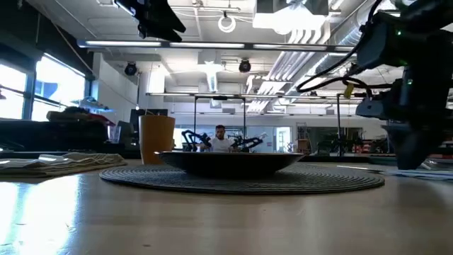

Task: Set table place
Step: Move the white patterned table knife to the right of the gray table mat

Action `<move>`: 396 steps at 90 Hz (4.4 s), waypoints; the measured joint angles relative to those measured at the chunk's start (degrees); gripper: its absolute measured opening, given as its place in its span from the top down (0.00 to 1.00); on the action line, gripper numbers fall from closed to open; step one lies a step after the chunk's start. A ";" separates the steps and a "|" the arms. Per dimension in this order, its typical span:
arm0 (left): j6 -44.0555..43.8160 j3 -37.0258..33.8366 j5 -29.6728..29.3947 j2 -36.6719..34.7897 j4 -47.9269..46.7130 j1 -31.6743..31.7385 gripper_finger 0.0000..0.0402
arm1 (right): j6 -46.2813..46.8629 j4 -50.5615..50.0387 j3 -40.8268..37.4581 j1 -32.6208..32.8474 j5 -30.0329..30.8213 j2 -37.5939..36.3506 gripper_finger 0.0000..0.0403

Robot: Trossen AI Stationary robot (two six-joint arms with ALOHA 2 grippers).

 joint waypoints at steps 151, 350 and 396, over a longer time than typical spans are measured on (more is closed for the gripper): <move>0.15 0.00 0.67 0.00 -0.22 -0.01 0.45 | 25.40 6.93 6.67 20.65 -1.87 9.75 1.00; 0.61 0.00 0.79 0.00 -0.28 -0.01 0.45 | -11.83 -11.09 6.47 -18.38 8.98 6.66 1.00; 1.01 0.00 0.82 0.00 -0.33 0.00 0.45 | -13.73 -2.91 4.04 -19.64 6.72 6.30 1.00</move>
